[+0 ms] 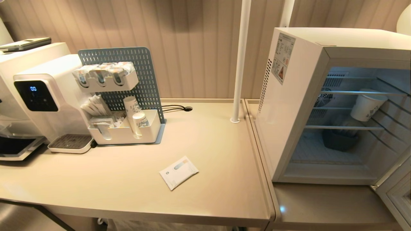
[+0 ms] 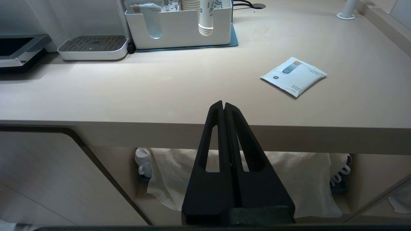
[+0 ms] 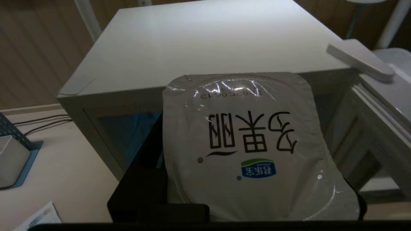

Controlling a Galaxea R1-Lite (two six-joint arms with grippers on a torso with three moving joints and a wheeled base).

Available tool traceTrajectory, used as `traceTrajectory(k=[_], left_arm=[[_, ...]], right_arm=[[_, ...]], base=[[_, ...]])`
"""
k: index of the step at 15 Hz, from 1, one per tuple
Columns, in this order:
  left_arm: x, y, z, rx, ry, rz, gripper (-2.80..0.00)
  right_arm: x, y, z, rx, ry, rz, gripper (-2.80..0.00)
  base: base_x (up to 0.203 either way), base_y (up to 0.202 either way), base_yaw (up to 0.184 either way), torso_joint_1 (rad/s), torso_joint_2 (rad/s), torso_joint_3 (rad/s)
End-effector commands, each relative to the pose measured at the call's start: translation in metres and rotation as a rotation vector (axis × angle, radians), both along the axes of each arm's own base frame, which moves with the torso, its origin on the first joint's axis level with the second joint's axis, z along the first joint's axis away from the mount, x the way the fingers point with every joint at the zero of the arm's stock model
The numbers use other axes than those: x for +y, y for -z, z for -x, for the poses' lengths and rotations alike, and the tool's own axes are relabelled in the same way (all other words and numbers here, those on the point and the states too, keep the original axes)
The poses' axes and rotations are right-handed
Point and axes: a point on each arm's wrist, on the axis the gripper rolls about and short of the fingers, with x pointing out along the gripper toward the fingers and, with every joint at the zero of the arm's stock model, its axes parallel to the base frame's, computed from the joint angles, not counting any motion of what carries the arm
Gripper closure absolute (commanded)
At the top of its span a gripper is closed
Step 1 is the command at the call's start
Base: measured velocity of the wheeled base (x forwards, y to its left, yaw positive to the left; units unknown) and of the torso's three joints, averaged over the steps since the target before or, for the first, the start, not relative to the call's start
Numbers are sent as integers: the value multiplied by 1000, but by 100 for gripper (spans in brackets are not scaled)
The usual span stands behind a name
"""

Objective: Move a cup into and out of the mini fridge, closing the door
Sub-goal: Put the yoghurt in the freezer

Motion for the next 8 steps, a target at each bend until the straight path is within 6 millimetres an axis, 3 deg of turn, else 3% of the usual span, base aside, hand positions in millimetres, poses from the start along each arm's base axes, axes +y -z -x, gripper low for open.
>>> traceTrajectory(k=[1, 4, 8], left_arm=[[0, 0, 0, 3, 0, -1, 0], [0, 0, 0, 1, 0, 3, 0], [0, 0, 0, 1, 0, 8, 0]], right_arm=[[-2, 17, 56, -63, 21, -17, 0], [-4, 48, 99, -61, 57, -42, 0], [-2, 95, 133, -30, 139, -64, 0]], base=[[0, 0, 0, 0, 0, 0], [0, 0, 0, 0, 0, 0], [0, 0, 0, 0, 0, 0]])
